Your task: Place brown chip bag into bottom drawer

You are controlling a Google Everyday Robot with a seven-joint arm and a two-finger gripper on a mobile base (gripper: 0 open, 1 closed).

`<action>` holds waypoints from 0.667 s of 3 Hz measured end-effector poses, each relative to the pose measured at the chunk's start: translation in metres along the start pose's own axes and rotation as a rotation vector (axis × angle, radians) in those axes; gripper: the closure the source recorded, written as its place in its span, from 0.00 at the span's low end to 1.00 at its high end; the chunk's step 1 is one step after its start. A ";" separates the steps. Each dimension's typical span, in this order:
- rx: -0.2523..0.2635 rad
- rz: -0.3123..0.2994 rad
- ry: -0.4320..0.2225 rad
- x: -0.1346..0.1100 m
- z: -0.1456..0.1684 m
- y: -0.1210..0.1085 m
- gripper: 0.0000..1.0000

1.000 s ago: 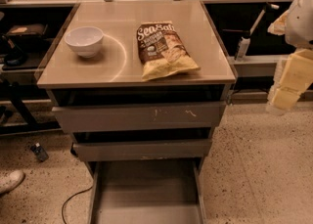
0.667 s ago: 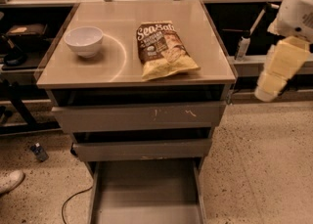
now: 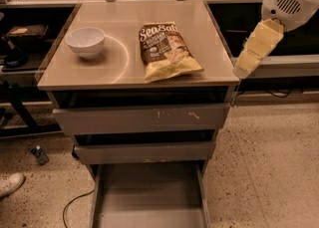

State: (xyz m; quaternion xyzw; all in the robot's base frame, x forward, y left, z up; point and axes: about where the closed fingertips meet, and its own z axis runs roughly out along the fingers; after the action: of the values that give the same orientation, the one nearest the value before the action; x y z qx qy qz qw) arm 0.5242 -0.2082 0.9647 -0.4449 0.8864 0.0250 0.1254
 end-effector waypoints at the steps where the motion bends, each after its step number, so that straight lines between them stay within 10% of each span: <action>1: -0.002 -0.020 -0.032 -0.010 0.006 0.001 0.00; 2: -0.034 -0.063 -0.064 -0.055 0.023 0.013 0.00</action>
Offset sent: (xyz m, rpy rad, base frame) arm 0.0446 0.1169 -0.0182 0.0933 0.0129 0.1529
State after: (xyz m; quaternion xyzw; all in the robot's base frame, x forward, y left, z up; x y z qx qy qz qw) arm 0.5505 -0.1536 0.9551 -0.4735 0.8670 0.0502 0.1471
